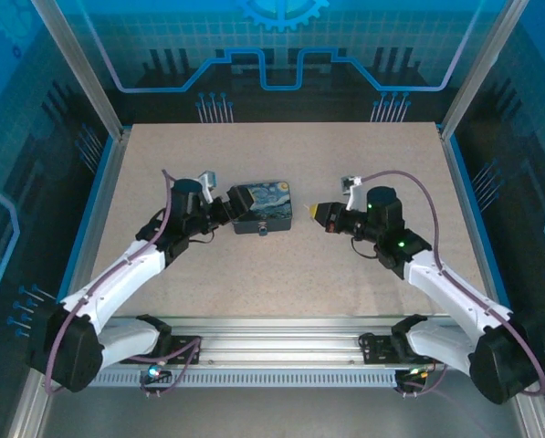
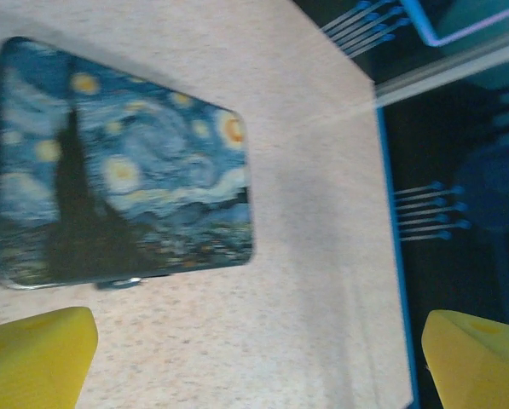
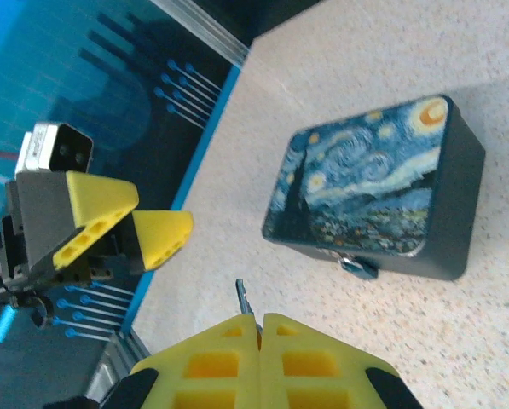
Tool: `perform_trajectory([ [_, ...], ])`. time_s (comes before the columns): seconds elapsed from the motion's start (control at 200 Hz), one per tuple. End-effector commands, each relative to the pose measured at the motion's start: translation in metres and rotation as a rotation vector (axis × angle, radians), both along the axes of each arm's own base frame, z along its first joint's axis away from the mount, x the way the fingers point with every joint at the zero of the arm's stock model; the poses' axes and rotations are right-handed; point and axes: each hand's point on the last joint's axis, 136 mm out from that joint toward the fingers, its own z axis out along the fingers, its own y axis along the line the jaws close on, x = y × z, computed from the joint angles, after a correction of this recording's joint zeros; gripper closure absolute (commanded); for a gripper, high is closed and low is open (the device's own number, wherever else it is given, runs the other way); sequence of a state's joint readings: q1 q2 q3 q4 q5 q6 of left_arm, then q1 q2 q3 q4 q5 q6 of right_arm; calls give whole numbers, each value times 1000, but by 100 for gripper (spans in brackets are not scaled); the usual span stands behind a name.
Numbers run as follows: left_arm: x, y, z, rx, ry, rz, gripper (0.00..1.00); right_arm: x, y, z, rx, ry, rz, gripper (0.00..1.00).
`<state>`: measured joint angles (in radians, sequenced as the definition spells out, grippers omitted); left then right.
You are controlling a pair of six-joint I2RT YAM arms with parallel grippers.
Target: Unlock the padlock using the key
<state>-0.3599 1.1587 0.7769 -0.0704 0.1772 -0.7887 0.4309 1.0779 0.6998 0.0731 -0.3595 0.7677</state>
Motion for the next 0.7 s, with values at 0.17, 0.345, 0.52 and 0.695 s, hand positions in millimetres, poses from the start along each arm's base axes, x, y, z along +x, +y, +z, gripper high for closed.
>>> perform_trajectory([
  [0.17, 42, 33, -41, 46, 98, 131, 1, -8, 17, -29, -95, 61, 92, 100],
  [0.345, 78, 26, -47, 60, 99, 112, 2, -10, 19, -34, -124, 63, 94, 100],
  [0.52, 103, 24, -71, 93, 139, 102, 4, -12, 15, -35, -141, 56, 87, 100],
  [0.695, 117, 7, -86, 51, 186, 44, 8, -11, 8, -40, -160, 59, 70, 100],
])
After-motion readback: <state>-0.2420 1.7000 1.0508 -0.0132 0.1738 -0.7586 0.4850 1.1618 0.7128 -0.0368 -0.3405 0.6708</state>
